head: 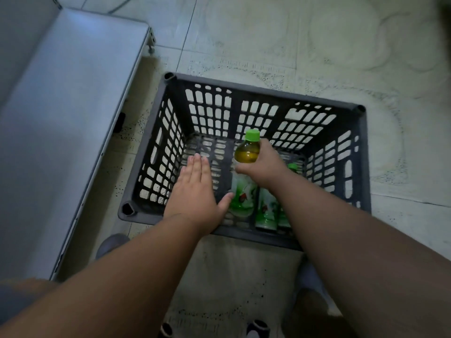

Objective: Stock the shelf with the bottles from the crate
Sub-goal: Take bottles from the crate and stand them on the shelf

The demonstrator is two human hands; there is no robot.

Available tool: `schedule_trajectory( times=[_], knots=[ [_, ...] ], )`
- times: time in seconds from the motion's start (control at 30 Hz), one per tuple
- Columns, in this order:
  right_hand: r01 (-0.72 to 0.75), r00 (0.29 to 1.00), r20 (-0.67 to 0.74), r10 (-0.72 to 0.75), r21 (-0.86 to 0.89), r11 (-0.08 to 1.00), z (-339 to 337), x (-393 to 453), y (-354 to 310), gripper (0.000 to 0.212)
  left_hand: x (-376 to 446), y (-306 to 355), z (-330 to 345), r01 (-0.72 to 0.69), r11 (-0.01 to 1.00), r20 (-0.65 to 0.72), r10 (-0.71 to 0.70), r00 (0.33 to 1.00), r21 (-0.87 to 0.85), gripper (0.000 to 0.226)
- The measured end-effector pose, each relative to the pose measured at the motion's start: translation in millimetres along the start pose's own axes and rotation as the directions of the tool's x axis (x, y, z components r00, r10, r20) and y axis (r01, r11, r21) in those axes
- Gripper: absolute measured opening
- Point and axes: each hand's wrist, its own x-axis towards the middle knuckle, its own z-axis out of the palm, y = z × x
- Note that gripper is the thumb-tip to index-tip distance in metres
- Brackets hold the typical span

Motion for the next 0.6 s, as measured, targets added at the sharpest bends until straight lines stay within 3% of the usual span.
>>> schedule_trajectory(
  times=[0.13, 0.27, 0.43, 0.6],
  knots=[
    [0.165, 0.984, -0.060, -0.167, -0.034, 0.986, -34, -50, -58, 0.061, -22, -3, -20, -0.032, 0.994, -0.049, 0.027, 0.998, -0.107, 0.107],
    [0.348, 0.930, -0.111, -0.351, -0.040, 0.937, -36, -113, -118, 0.056, -70, -16, -69, -0.123, 0.932, -0.175, 0.065, 0.982, -0.341, 0.116],
    [0.532, 0.842, -0.102, -0.529, -0.004, 0.847, 13, -187, -205, 0.055, -152, -67, -136, -0.083, 0.820, -0.333, -0.136, 0.933, -0.566, 0.110],
    [0.714, 0.697, 0.053, -0.715, 0.048, 0.699, 78, -251, -302, 0.059, -227, -147, -177, 0.002, 0.803, -0.403, -0.301, 0.864, -0.596, 0.120]
  ],
)
